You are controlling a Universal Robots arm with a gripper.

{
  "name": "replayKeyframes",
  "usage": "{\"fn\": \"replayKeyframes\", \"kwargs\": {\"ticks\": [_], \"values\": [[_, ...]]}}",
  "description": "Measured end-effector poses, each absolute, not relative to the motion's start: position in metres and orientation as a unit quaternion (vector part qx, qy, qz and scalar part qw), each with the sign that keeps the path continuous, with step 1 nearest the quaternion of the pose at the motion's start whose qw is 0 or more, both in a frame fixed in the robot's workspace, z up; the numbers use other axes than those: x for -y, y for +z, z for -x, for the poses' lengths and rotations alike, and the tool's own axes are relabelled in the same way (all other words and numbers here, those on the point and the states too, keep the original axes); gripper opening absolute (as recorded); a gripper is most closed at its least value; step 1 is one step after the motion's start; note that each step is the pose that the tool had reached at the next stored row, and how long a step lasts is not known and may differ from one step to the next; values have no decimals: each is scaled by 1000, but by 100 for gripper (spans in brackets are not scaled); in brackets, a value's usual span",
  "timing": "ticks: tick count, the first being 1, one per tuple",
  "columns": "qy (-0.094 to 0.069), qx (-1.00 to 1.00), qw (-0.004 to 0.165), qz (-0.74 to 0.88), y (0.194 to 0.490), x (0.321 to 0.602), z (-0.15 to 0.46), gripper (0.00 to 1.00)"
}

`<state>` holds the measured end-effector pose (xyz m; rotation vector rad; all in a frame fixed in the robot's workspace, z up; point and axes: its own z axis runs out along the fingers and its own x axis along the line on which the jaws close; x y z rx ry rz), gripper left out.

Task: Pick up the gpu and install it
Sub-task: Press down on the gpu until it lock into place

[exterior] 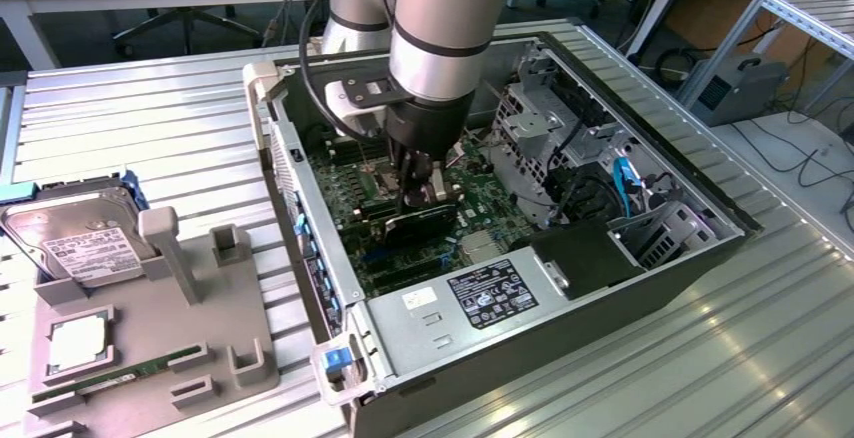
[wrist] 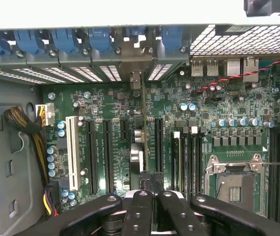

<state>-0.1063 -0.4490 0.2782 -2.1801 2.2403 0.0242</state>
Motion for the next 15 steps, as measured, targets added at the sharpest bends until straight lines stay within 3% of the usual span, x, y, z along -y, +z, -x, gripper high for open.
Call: {"fn": "replayKeyframes", "kwargs": {"ticks": [15], "values": [[8, -717, 8, 697, 272, 449, 108, 11]]}}
